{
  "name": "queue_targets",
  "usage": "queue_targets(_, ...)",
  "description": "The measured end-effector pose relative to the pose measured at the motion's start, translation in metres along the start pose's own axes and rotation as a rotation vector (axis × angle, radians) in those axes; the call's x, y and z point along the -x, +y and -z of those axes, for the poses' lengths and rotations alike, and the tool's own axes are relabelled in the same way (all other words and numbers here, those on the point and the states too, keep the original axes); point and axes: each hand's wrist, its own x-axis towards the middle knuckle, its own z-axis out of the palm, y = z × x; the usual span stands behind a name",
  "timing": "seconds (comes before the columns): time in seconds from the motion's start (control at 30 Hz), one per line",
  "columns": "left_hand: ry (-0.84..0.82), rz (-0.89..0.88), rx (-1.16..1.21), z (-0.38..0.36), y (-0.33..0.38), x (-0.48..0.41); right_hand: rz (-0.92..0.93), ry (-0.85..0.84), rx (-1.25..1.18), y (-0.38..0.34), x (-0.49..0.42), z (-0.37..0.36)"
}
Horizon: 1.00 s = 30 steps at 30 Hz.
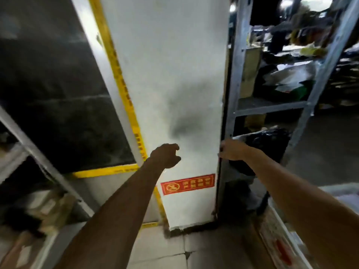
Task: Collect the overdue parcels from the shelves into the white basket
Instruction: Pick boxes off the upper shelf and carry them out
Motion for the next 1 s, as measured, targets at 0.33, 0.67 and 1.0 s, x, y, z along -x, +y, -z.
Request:
queue_targets(0.33,0.094,0.495,0.037,0.034,-0.196,0.238,0.525,-0.057,0.111,-0.279,0.051,-0.047)
queue_targets(0.67,0.221,0.972,0.048,0.053,-0.278,0.450,0.954,-0.152,0.093,-0.492,0.132,-0.094)
queue_targets(1.0,0.430,1.578,0.083,0.055,-0.246,0.626,1.463,-0.267,0.193,-0.632,0.235,-0.125)
